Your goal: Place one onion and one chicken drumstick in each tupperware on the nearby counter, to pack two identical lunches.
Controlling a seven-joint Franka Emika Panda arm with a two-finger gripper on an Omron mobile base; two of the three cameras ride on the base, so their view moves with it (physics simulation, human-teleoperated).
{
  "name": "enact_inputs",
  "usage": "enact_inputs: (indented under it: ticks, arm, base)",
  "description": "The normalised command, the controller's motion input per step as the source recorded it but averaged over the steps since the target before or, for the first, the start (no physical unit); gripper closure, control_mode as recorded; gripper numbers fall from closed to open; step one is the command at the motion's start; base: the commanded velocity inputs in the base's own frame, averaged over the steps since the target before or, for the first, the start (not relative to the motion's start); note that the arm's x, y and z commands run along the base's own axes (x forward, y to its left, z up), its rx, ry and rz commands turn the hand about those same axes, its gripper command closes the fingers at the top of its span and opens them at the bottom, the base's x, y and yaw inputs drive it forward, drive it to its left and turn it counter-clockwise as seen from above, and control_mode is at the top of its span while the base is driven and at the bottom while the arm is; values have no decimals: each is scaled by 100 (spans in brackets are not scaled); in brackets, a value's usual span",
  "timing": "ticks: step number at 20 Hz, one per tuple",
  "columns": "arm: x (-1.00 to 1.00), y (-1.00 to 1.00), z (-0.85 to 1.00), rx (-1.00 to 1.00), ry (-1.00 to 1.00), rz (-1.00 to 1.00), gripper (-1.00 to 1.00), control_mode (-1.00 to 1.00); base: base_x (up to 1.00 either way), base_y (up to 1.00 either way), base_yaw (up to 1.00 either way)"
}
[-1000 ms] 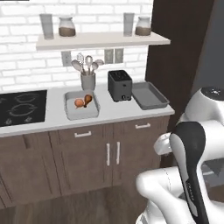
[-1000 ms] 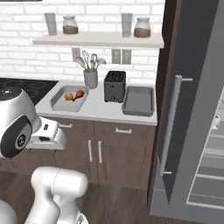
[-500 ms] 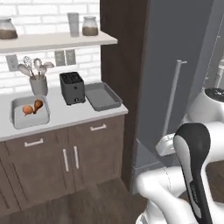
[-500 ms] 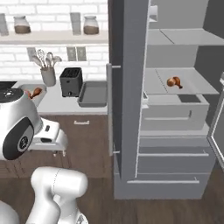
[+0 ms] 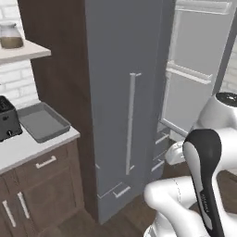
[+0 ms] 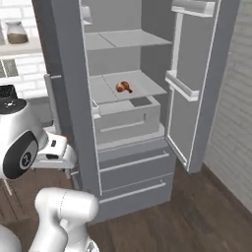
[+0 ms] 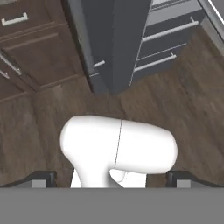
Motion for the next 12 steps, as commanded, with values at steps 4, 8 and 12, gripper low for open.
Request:
enact_inputs:
  ticks: [4, 8, 12]
  arm:
    - [0, 0, 0, 0, 0, 0, -100, 100]
    - [0, 0, 0, 0, 0, 0, -100, 100]
    - [0, 0, 0, 0, 0, 0, -100, 100]
  base:
    - [15, -97, -59]
    - [61, -79, -31]
    - [98, -24, 7]
